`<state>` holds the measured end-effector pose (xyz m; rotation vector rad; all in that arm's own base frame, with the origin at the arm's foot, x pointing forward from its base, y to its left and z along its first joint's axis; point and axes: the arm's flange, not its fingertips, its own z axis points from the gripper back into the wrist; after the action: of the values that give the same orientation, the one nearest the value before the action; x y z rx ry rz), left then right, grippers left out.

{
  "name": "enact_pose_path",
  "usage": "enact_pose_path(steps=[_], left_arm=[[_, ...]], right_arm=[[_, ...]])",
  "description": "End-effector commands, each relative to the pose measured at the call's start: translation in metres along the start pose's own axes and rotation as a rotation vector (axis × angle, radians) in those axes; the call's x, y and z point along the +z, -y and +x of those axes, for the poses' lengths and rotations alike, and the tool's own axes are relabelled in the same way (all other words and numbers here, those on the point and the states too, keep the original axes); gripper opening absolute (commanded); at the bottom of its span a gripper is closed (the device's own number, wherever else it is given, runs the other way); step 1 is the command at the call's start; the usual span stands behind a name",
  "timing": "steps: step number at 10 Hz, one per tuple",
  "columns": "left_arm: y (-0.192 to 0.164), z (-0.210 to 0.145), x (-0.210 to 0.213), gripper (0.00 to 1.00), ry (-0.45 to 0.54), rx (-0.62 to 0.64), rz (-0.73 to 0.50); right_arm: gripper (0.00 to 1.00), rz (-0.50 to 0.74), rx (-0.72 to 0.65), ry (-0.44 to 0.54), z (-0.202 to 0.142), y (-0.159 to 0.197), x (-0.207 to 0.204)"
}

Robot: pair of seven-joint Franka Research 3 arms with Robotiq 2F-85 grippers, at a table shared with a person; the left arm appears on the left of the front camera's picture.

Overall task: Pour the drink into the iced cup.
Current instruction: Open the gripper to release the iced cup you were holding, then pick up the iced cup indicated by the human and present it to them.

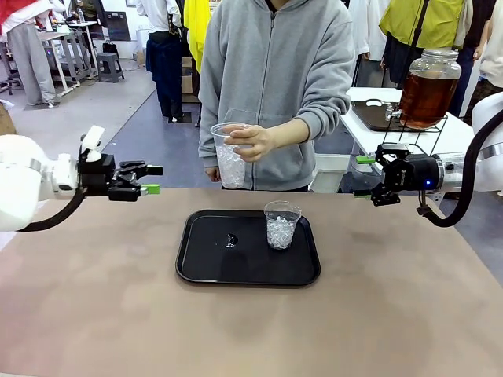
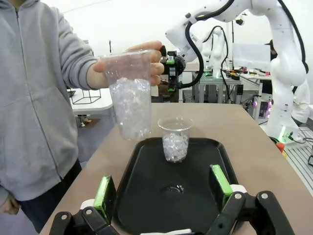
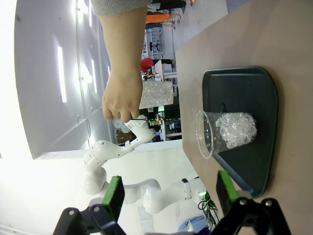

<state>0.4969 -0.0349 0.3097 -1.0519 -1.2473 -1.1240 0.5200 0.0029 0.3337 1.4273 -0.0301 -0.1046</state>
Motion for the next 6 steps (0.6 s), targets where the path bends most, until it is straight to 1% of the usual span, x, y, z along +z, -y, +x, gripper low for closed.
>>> enact_pose_path(steps=[1, 2, 6], left_arm=[[0.0062, 0.0012, 0.0072, 1.00, 0.001, -0.016, -0.015], [0.0000, 0.0000, 0.0000, 1.00, 0.000, 0.000, 0.000], [0.0000, 0.0000, 0.0000, 1.00, 0.000, 0.000, 0.000]], right_arm=[[1.00, 0.002, 0.003, 0.001, 0.0004, -0.0013, 0.0002], [1.00, 0.002, 0.003, 0.001, 0.0004, -0.0013, 0.0002], [1.00, 0.002, 0.003, 0.001, 0.0004, -0.0013, 0.0002]])
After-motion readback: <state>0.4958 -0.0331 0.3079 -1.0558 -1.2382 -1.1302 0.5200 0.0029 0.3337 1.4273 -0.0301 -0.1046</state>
